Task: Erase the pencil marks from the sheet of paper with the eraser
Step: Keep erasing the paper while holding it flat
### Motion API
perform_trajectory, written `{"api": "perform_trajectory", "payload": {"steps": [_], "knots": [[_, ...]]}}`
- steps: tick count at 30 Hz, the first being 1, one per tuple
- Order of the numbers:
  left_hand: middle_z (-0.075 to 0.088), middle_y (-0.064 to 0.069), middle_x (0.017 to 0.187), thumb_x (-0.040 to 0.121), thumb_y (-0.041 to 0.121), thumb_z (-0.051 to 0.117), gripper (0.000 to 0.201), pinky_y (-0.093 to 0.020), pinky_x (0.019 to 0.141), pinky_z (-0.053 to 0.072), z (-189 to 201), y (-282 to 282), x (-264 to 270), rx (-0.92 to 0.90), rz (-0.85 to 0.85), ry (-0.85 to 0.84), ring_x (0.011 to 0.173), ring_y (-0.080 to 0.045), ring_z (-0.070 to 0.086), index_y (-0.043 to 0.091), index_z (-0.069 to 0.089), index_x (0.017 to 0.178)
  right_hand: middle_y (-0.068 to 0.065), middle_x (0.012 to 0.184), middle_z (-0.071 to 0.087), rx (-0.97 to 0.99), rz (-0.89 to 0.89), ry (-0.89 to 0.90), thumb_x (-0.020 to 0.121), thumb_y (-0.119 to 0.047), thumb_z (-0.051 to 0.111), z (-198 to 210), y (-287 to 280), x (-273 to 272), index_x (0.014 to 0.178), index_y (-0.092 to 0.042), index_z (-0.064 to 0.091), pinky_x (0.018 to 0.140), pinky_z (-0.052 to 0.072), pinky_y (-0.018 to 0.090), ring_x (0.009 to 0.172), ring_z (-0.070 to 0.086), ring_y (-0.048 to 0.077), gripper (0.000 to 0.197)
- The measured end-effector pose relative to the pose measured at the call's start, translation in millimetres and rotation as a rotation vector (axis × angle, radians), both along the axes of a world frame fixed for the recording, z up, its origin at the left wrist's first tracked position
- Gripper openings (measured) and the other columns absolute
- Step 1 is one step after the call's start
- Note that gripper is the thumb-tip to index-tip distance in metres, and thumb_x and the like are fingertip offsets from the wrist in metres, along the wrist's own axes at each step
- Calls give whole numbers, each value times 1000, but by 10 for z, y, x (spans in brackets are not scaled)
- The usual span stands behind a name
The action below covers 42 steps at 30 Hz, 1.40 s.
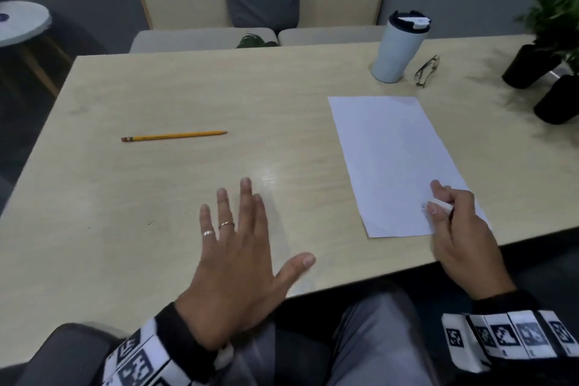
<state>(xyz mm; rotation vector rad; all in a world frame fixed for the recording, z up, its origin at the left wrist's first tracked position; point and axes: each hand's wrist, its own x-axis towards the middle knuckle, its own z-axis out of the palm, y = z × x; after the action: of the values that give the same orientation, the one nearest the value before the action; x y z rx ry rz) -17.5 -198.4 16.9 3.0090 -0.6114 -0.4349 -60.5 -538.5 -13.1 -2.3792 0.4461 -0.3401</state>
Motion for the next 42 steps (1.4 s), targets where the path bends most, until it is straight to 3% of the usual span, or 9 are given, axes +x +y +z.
{"api": "perform_trajectory", "payload": {"steps": [3, 6, 12, 19, 22, 26, 33, 39, 42], "knots": [[-21, 3, 174, 95, 89, 13, 94, -53, 128, -6, -133, 11, -42, -130, -354, 3, 160, -31, -19, 32, -6, 168, -1, 156, 56, 4, 24, -11, 111, -23, 48, -11, -54, -9, 117, -20, 43, 98, 34, 16, 147, 50, 21, 8], [21, -13, 173, 97, 85, 26, 99, -60, 121, 11, -276, 128, 10, 26, -207, -31, 157, -46, 22, 12, 33, 164, -4, 158, 55, -2, 57, -7, 112, -26, 47, -39, -108, -16, 119, -23, 44, 109, 39, 26, 149, 47, 16, 9], [18, -26, 171, 97, 83, 24, 105, -65, 119, 13, -203, -136, -24, -55, -169, -105, 152, -54, 27, -2, 41, 157, -26, 151, 55, -10, 163, 36, 108, -42, 47, 27, -294, 2, 119, -25, 48, 108, 32, 5, 139, 37, -24, 20], [-40, -2, 167, 95, 84, 3, 94, -60, 123, -18, -164, -1008, -168, -77, -497, 21, 154, -33, -35, 26, -20, 165, -15, 138, 68, 30, -16, -148, 109, -22, 60, 123, -422, -30, 121, -18, 56, 93, 45, 8, 122, 65, 1, 13], [-16, -9, 175, 95, 85, 2, 97, -65, 123, -15, -160, -1132, -187, -18, -494, -19, 159, -40, -19, 22, -5, 169, -2, 98, 71, -81, -158, -189, 107, -25, 65, 164, -441, -80, 116, -19, 59, 67, 45, 21, 79, 65, 16, 12], [1, -14, 176, 94, 84, 0, 96, -65, 123, -17, -110, -1309, -197, -39, -538, -11, 160, -40, -16, 24, 1, 169, -2, 89, 69, -147, -99, -47, 104, -21, 64, 96, -524, -69, 114, -17, 59, 69, 41, 35, 80, 63, 22, 11], [-2, -8, 175, 94, 81, 3, 86, -54, 129, 0, -39, -1470, -173, -90, -561, 52, 161, -34, -5, 37, -3, 167, -2, 93, 71, -50, -110, -95, 103, -24, 67, 43, -678, -37, 115, -21, 63, 74, 51, 29, 85, 67, 13, 12], [45, -10, 156, 102, 79, 15, 80, -60, 107, 40, -165, -1422, -164, -130, -490, -52, 132, -38, 49, 31, 39, 161, 2, 79, 71, 81, -174, -171, 100, -25, 75, 137, -650, -102, 103, -24, 71, 67, 53, 37, 69, 63, 23, 5], [50, -8, 147, 103, 77, 19, 79, -59, 103, 40, -175, -1430, -168, -159, -458, -124, 122, -36, 52, 26, 46, 157, -18, 65, 62, 42, -70, -124, 101, -20, 73, 176, -504, -99, 103, -22, 73, 61, 42, 17, 58, 53, 6, 4]]}}
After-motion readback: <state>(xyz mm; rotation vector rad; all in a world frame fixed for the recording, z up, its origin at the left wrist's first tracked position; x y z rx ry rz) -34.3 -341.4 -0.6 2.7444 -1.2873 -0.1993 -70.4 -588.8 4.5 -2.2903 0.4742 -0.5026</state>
